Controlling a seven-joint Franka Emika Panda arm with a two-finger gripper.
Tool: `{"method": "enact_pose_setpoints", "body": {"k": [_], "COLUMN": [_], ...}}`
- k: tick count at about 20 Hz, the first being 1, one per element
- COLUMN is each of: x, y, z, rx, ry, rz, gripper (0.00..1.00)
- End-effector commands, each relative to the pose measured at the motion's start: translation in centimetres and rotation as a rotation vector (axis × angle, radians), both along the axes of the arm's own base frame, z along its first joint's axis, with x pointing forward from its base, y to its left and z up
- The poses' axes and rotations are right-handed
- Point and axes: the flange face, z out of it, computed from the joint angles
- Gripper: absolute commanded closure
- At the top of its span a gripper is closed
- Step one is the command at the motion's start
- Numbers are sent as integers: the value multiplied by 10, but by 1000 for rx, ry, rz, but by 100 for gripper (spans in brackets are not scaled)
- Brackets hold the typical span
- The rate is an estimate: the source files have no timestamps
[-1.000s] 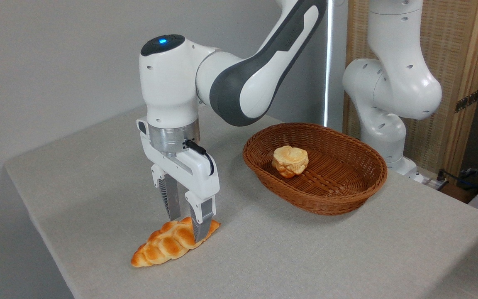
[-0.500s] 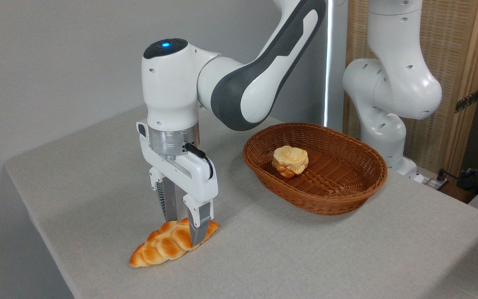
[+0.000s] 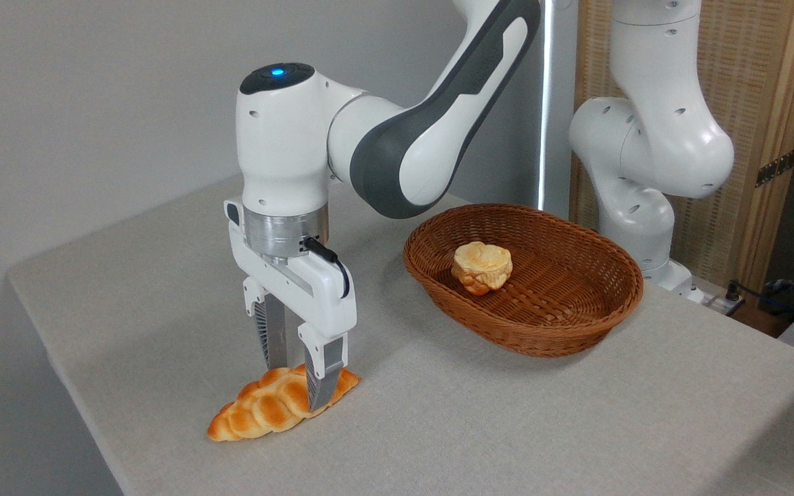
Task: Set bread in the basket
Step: 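Close the gripper on the middle of the braided roll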
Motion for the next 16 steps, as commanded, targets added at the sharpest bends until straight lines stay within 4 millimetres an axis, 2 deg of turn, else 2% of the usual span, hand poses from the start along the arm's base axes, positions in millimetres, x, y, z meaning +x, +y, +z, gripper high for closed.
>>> {"method": "enact_pose_setpoints", "body": {"k": [1,3,6,8,10,16], "x": [1,1,1,1,1,1], "y": [1,1,1,1,1,2], "z": [-4,-4,-4,-5,-5,-5], "rx": [4,4,7,9,9,9], "ry": [-16,-16,-17,-16,-16,-13], "rz": [-11,-11,-33,-45,-45,-43], "gripper": [0,1,29,40,45,46]}}
